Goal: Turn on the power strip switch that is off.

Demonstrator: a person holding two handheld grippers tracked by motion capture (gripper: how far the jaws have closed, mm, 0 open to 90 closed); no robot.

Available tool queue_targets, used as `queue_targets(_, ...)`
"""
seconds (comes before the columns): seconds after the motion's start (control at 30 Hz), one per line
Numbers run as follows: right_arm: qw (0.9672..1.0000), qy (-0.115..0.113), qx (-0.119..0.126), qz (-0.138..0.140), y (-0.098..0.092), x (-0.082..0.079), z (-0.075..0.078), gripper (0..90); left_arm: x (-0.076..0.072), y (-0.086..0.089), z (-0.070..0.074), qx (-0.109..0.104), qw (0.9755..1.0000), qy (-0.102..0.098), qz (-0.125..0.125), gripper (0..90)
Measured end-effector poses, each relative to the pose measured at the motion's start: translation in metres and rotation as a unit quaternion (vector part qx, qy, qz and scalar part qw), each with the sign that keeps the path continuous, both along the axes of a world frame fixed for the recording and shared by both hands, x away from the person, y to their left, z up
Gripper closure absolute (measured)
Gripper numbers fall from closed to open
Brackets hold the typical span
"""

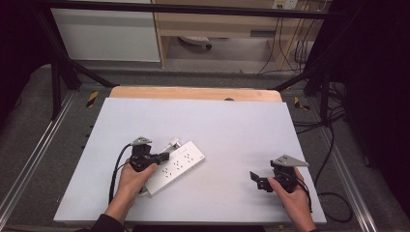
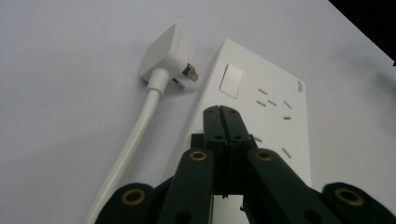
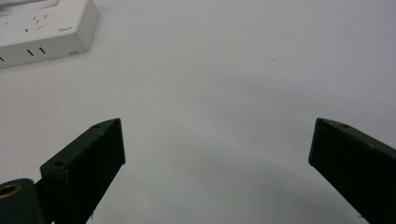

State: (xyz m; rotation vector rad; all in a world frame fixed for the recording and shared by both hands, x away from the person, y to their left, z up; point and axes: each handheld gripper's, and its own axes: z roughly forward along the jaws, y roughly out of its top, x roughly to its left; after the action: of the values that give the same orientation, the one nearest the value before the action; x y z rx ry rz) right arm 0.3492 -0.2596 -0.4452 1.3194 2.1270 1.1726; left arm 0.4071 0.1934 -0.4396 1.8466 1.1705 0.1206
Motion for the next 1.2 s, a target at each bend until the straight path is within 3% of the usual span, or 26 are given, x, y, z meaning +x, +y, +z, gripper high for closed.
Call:
queue_targets(0.87,1.0000,0.000,-0.001,0.000,0.0001,0.0001,-0.0003,4.1,0.0008,0.0019,-0.0006,-0.005,1.0000,0.007,0.001,90.0)
queue_targets(1.0,1.0000,0.001,-0.001,0.000,0.0002,-0.0001,-0.0002,4.1,0.0008,0.0016,-0.0009,0.002,0.9999,0.010,0.001,90.0)
queue_targets(1.2,1.0000,0.001,-0.001,0.000,0.0000,0.0001,-0.0003,4.1,0.0014,0.0020,-0.0027,-0.007,0.9999,0.012,0.003,90.0)
